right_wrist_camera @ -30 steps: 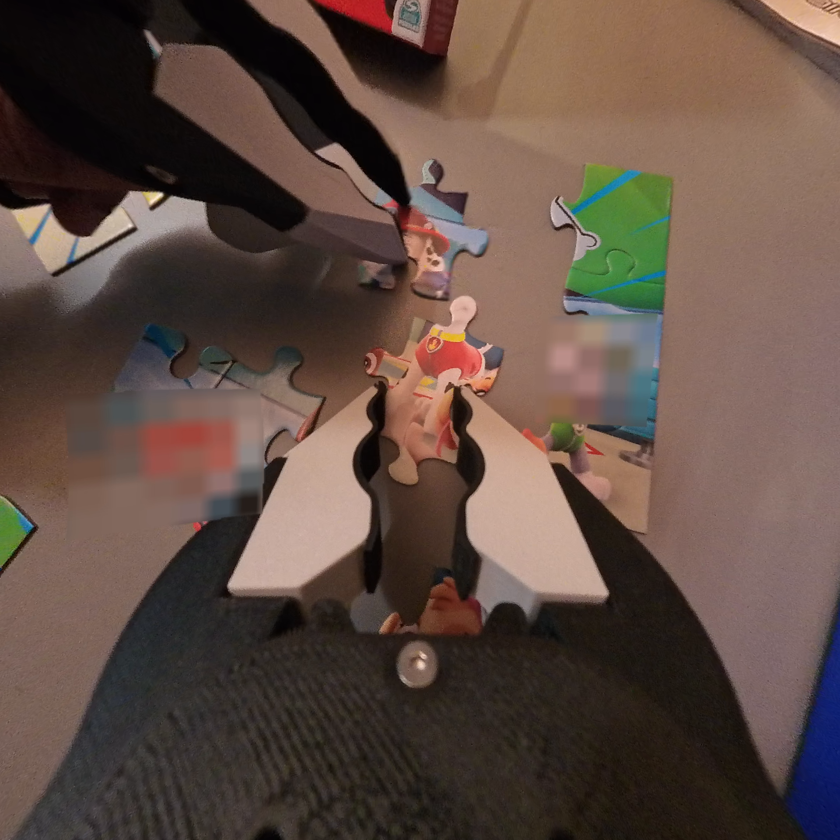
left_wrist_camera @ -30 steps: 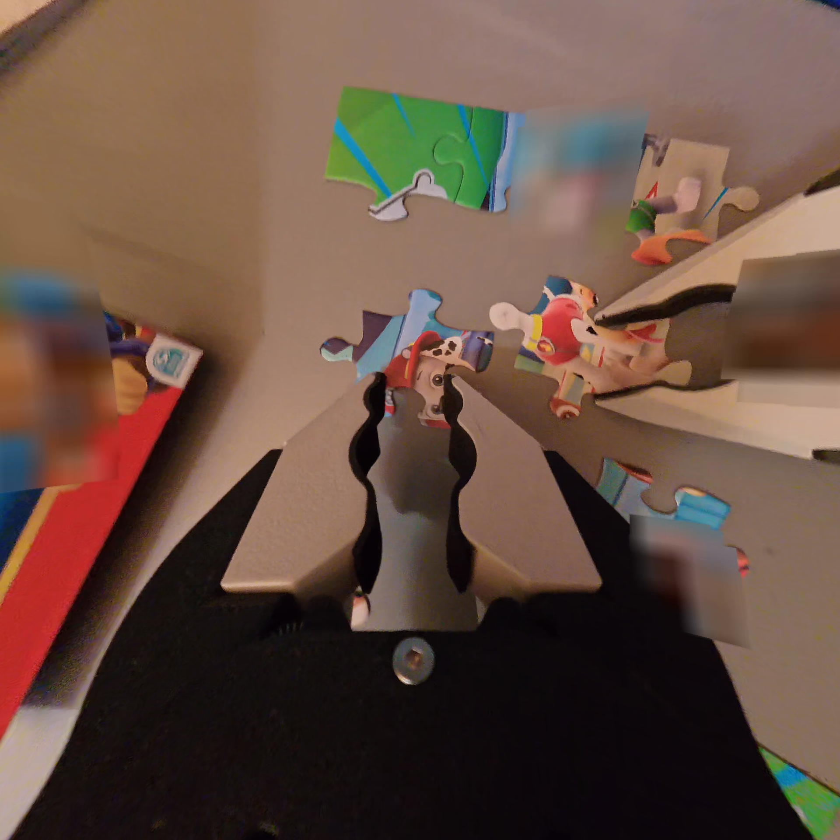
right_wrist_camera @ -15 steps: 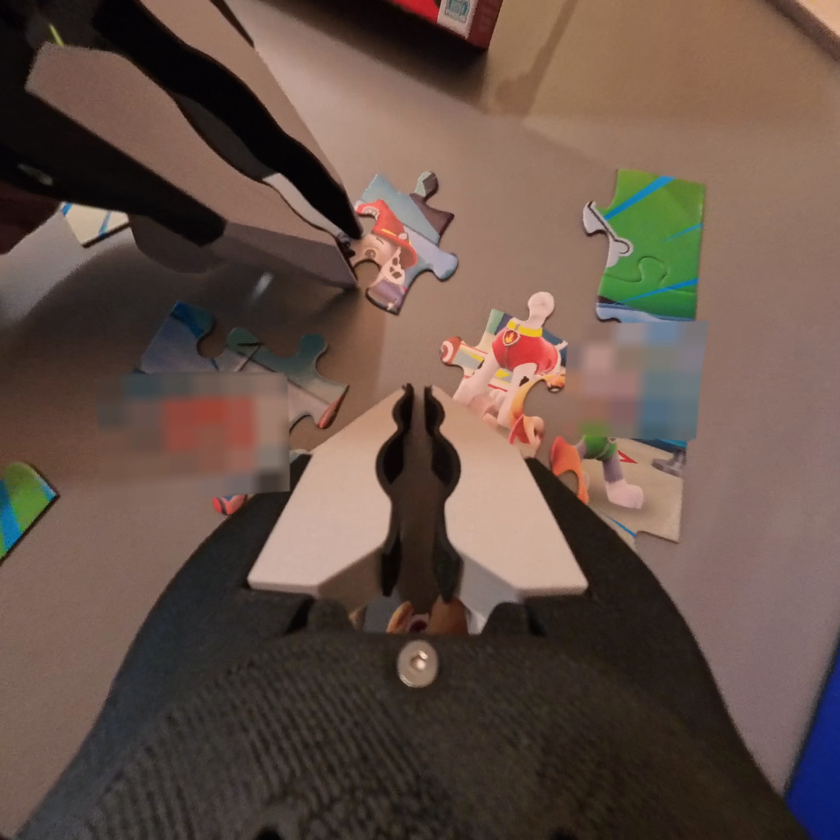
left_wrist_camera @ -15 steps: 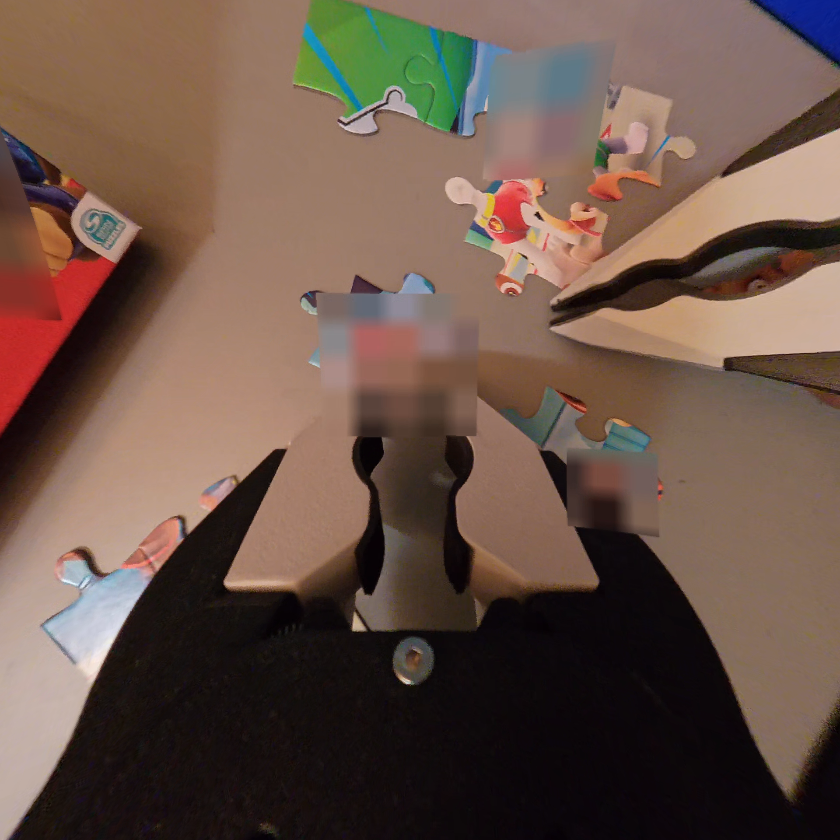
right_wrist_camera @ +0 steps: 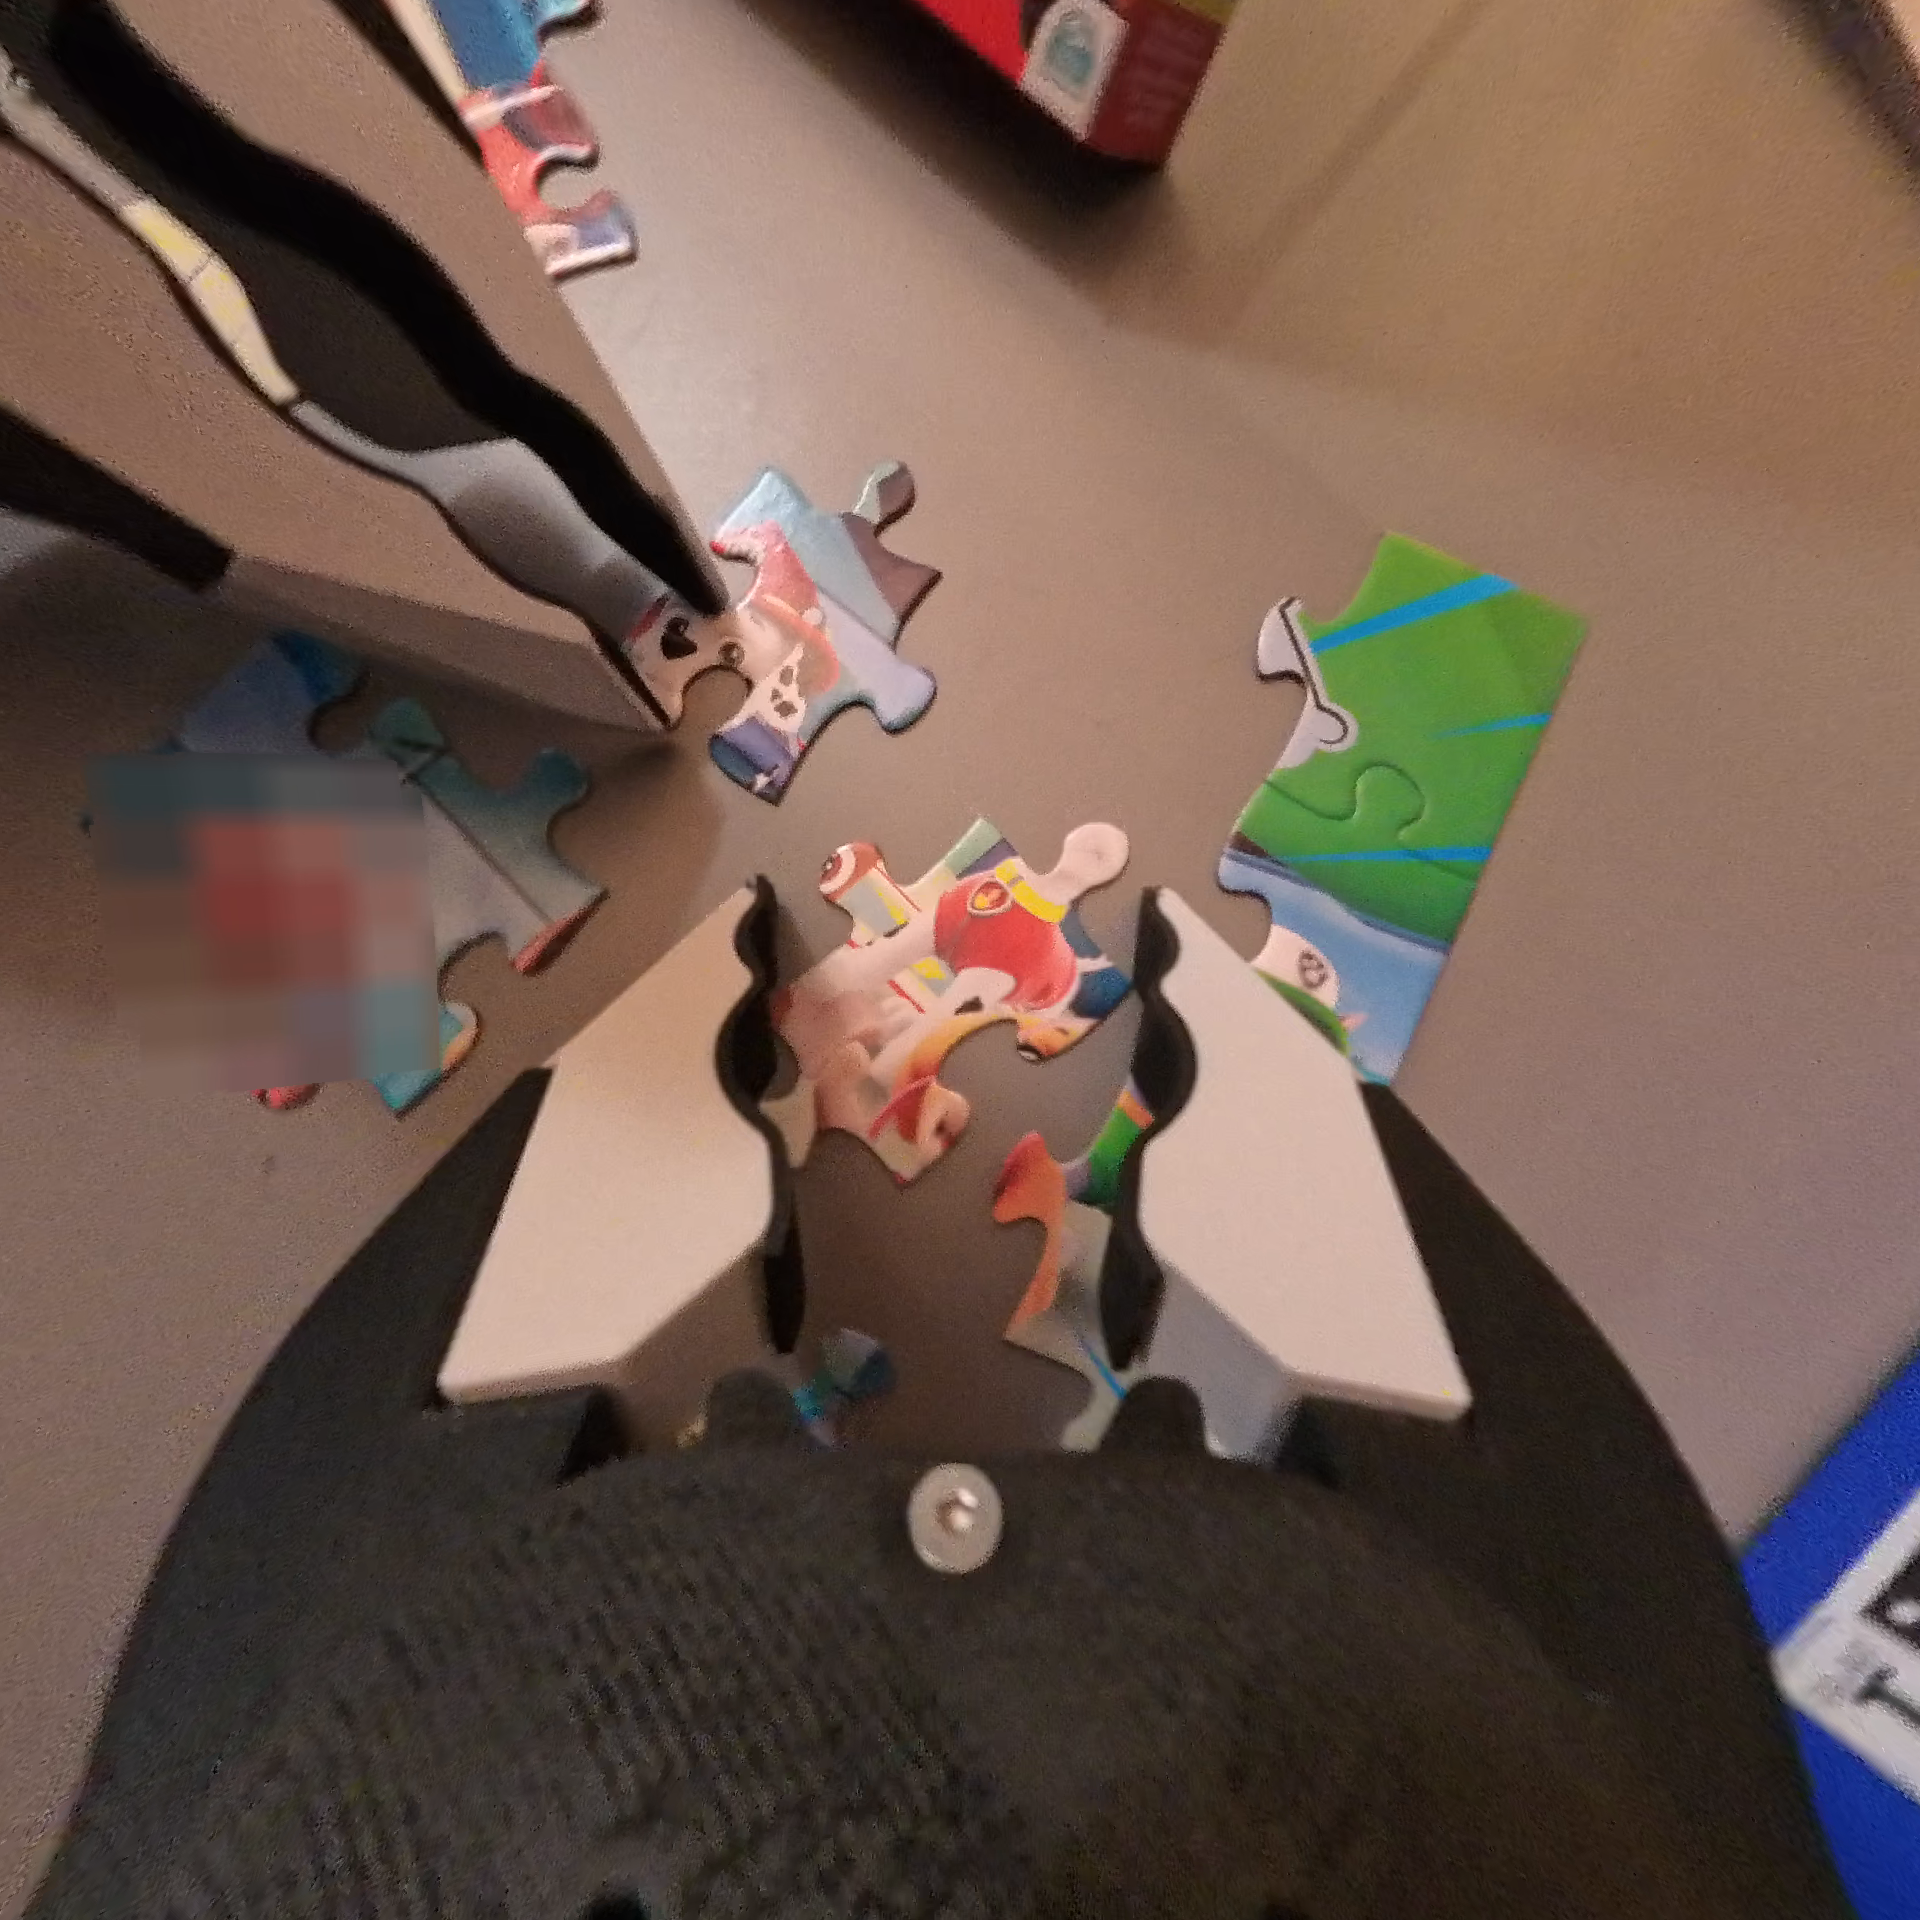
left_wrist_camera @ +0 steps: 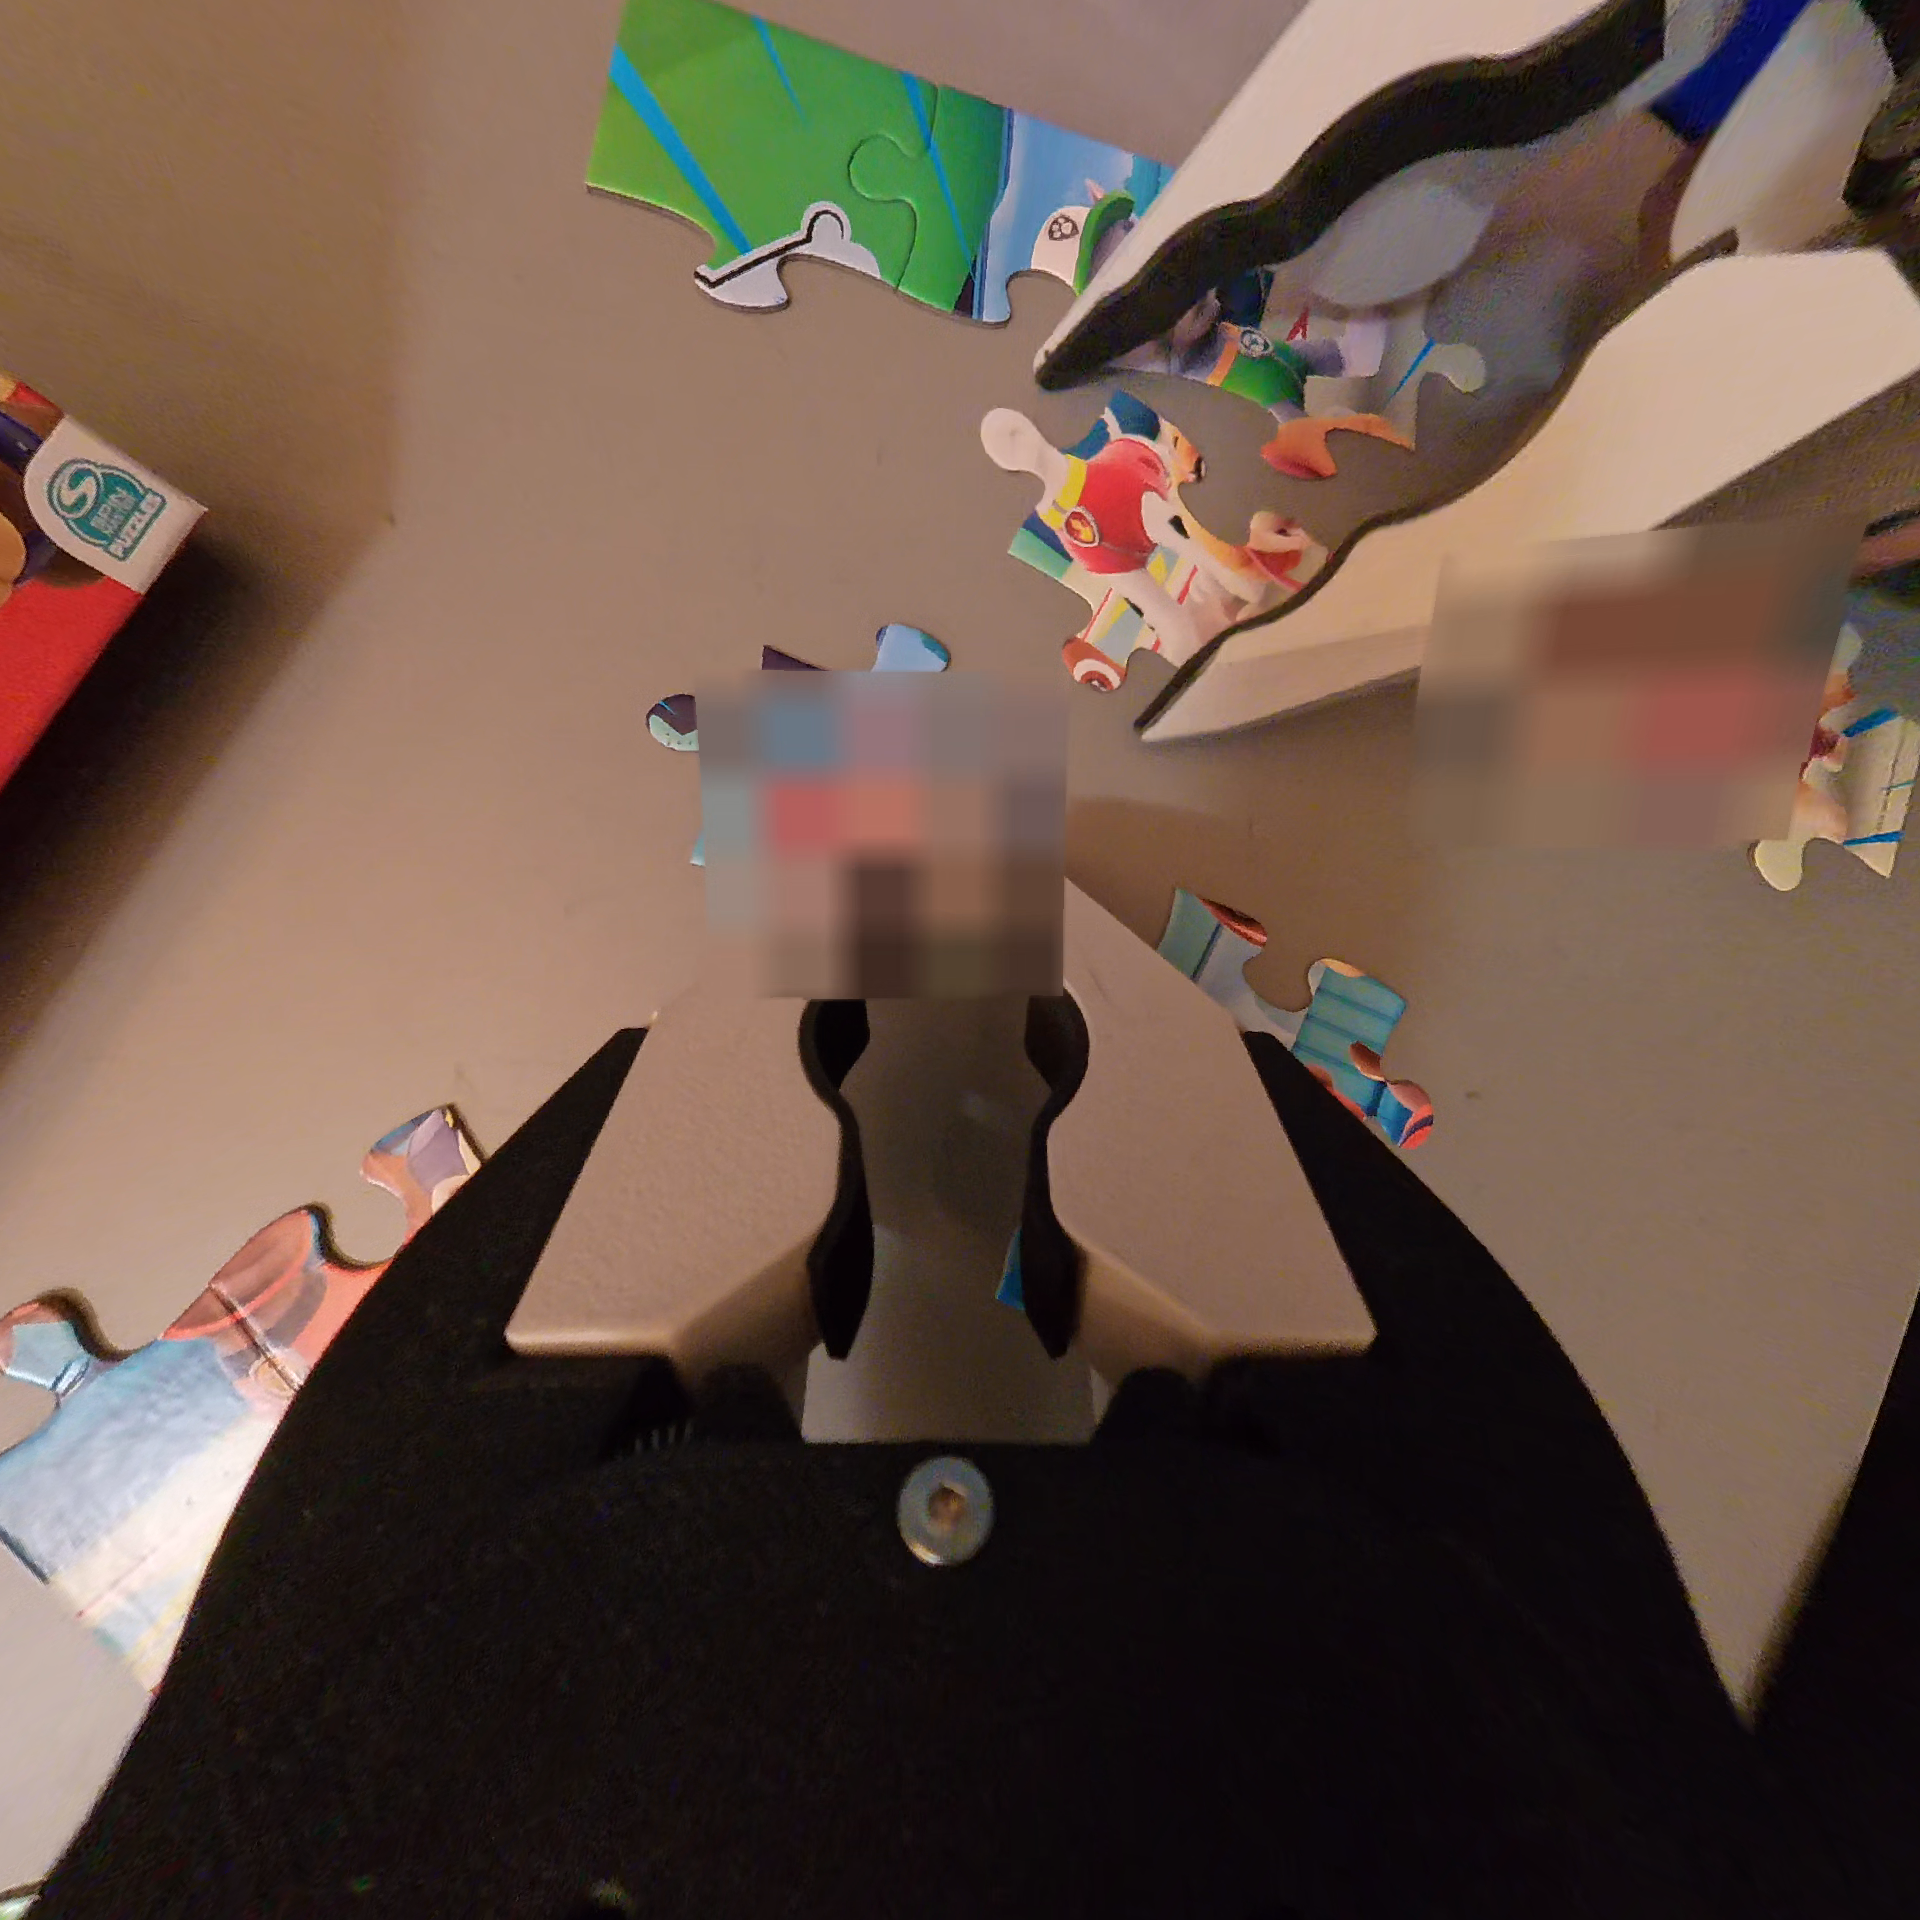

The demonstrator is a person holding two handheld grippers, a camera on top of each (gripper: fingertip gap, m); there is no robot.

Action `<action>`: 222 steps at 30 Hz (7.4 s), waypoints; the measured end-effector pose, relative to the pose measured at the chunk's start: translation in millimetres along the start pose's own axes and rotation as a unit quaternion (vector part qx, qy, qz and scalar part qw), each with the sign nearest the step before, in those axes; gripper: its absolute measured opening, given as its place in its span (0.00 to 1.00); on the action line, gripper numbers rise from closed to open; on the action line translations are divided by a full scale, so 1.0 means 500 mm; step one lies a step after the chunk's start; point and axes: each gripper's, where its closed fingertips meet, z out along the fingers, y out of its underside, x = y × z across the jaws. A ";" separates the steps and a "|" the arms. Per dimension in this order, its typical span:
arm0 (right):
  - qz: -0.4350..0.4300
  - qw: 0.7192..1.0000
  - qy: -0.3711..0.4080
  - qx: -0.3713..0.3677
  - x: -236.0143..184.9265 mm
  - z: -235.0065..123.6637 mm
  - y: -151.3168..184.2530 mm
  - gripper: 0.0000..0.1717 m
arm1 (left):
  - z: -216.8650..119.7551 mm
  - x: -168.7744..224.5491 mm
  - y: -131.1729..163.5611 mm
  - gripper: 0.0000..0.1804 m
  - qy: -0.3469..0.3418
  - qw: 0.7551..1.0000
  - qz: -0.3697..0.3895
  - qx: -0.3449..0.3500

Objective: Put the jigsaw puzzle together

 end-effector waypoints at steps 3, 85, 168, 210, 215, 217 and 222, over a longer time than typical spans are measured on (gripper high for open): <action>-0.044 0.998 -0.028 -0.027 0.001 -0.004 0.005 0.32 | 0.000 0.000 0.000 0.14 0.000 1.000 -0.001 0.001; -0.093 0.995 -0.045 -0.011 -0.076 -0.062 0.007 0.00 | -0.030 0.044 -0.001 0.15 0.000 0.999 -0.005 0.032; -0.043 0.996 -0.052 -0.056 -0.084 0.012 -0.021 0.12 | 0.006 -0.023 -0.006 0.22 -0.043 0.998 0.049 0.023; -0.033 0.999 -0.032 -0.019 -0.105 -0.020 0.010 0.00 | 0.013 -0.023 -0.016 0.22 -0.041 0.998 0.051 0.016; -0.001 0.999 -0.035 -0.005 -0.117 -0.014 0.014 0.00 | 0.019 -0.024 -0.027 0.21 -0.031 0.999 0.040 0.018; 0.005 1.000 -0.028 -0.003 -0.120 -0.007 0.005 0.00 | 0.019 -0.027 -0.029 0.21 -0.030 0.999 0.036 0.014; 0.003 1.000 0.002 0.004 -0.116 -0.006 -0.008 0.00 | -0.010 -0.049 -0.030 0.21 -0.060 0.997 0.030 0.025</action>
